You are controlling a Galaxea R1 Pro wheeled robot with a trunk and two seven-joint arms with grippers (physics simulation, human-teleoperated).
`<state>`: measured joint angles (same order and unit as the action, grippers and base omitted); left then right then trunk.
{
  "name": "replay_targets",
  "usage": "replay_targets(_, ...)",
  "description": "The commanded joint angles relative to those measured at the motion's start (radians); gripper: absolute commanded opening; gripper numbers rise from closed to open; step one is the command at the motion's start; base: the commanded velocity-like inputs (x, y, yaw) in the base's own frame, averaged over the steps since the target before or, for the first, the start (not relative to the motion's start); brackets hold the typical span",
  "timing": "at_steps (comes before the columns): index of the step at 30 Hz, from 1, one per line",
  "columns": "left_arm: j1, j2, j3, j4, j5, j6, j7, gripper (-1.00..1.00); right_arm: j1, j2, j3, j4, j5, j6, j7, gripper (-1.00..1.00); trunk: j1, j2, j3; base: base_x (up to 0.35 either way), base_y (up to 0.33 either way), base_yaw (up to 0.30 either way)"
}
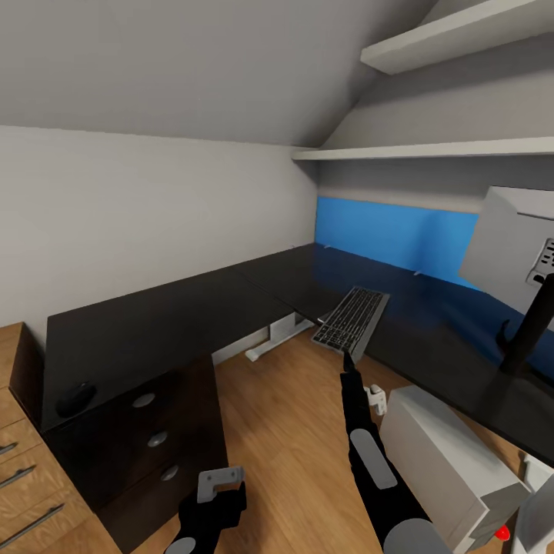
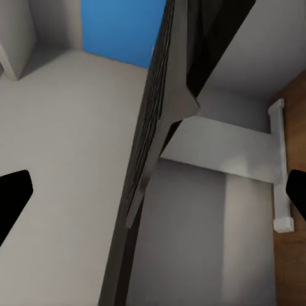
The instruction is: In the bedroom, organize the workspace by keeping the computer under the desk, ensuring the monitor is on the desk, placing the keyboard on the desk next to the monitor, placing the mouse on the desk next to the keyboard, moving the folder from the swivel chair onto the desk next to the mouse, stacking the notebook on top of the folder with the pen on top of the notebook, and positioning the swivel chair next to the desk.
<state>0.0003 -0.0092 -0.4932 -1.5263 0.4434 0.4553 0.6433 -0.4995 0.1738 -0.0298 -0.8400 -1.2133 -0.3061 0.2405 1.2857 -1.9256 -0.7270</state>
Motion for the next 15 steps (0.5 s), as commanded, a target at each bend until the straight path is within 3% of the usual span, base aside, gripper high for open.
replay_targets(1, 0.0, 0.0, -0.001, -0.002, 0.008, 0.002, 0.007, 1.0, -0.001, 0.001, -0.001, 0.001, -0.011, 0.0, 0.008, 1.0, 0.0, 0.0, -0.001, 0.025, 0.007, 0.0)
replay_targets(15, 0.0, 0.0, -0.001, -0.002, 0.008, 0.002, 0.007, 1.0, -0.001, 0.001, -0.001, 0.016, -0.011, 0.001, 0.006, 1.0, 0.0, 0.0, -0.001, 0.118, 0.079, 0.0)
